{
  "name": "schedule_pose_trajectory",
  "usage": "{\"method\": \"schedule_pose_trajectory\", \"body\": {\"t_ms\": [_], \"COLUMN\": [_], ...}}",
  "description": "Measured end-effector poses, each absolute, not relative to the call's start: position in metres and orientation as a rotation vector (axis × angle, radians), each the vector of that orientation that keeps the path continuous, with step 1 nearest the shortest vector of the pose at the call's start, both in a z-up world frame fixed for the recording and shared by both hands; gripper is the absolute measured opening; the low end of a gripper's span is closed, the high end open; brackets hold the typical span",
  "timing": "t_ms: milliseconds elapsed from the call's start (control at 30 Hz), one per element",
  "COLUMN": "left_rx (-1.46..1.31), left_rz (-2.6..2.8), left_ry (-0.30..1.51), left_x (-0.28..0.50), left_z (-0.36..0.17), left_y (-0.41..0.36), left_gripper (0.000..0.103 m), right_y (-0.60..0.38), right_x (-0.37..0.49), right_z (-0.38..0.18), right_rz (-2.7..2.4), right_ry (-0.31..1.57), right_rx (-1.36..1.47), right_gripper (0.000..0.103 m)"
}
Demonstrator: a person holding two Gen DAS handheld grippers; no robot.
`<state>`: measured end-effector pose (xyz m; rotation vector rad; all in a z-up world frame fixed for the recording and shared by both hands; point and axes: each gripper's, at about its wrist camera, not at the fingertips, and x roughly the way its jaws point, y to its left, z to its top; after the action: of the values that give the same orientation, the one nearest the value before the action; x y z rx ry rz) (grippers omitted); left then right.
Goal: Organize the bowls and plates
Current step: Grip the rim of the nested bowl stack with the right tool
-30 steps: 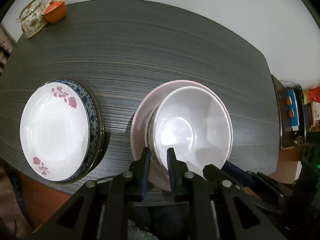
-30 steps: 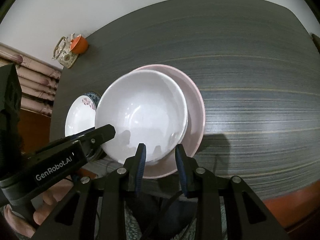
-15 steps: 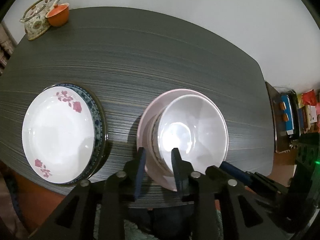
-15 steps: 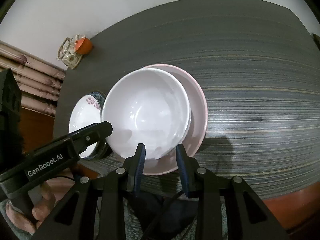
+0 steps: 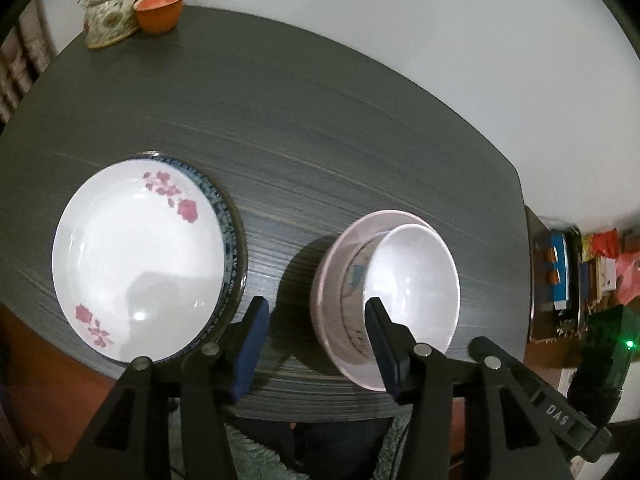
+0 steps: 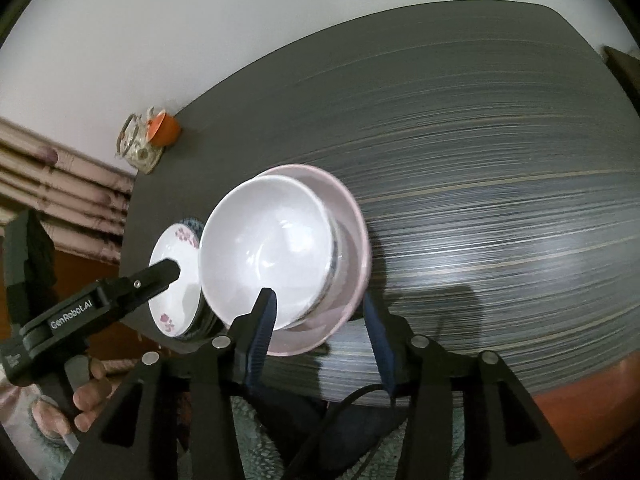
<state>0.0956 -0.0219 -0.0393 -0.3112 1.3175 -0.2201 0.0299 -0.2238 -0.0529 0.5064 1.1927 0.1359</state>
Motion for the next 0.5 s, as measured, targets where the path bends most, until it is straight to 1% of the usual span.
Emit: {"method": "schedule_pose_trajectory", "body": {"t_ms": [167, 500], "left_rx": [-0.338, -0.347], "left_rz": [-0.195, -0.145], "left_ry": [1.346, 1.401], "left_x": [0.095, 0.103], "left_z": [-0.048, -0.065], "left_y": [-0.017, -0.018], "left_gripper": [0.051, 0.051], "right_y": [-0.236, -0.244], "right_x": [0.027, 0.031], "right_z": [-0.058, -0.081], "right_rz": [0.091, 0.007], "right_ry": [1.200, 1.263], "right_rx": [0.523, 0.535], "right_gripper": [0.047, 0.047]}}
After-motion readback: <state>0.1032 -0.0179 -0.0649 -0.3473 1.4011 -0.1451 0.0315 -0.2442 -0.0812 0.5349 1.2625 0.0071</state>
